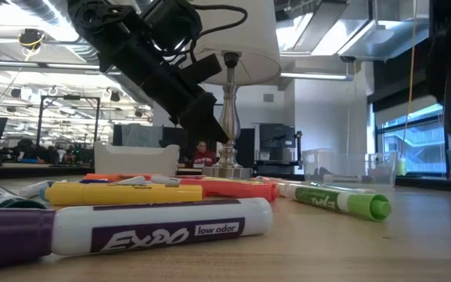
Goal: Pick & Place Markers
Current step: Put the thick light blue dry erase marker into the transparent bin
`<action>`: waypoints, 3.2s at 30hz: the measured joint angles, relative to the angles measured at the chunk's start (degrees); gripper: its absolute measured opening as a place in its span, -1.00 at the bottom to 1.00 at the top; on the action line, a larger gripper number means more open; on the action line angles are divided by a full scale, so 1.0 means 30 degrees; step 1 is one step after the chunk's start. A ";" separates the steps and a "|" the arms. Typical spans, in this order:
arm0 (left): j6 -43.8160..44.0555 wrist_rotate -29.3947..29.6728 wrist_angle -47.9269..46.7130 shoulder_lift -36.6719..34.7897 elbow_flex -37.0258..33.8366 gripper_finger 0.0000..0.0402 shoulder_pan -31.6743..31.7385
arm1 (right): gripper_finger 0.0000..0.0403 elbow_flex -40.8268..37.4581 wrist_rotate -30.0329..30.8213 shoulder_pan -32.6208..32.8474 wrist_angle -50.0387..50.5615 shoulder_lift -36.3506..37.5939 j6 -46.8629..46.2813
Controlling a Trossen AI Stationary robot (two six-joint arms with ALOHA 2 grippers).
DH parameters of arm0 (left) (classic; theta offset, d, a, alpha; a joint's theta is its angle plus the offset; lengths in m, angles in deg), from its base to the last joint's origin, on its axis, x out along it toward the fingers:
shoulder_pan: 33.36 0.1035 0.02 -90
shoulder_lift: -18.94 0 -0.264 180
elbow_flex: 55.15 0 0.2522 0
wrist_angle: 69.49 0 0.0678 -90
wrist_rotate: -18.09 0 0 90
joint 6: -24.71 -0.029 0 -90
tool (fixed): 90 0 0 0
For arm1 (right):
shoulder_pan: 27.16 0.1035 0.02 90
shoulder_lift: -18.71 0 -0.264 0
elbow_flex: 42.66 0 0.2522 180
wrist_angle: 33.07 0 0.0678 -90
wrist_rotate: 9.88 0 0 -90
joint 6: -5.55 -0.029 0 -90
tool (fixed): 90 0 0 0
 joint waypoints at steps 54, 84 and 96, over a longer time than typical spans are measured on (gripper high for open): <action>-0.0160 -0.0300 0.0375 0.0000 0.0000 -0.57 0.0206 | -0.63 -0.0967 -0.3505 -0.4378 -0.5573 -0.0015 -0.3818; -0.0303 -0.0440 0.0342 0.0000 0.0000 -0.57 -0.0022 | -0.15 0.2812 0.6565 -0.8637 -1.4437 -0.1484 -1.1590; 0.0131 -0.0423 -0.0502 0.0000 -0.0007 -0.57 -0.0058 | 0.00 0.4407 0.4795 -0.8291 -1.3998 -0.2936 -0.9570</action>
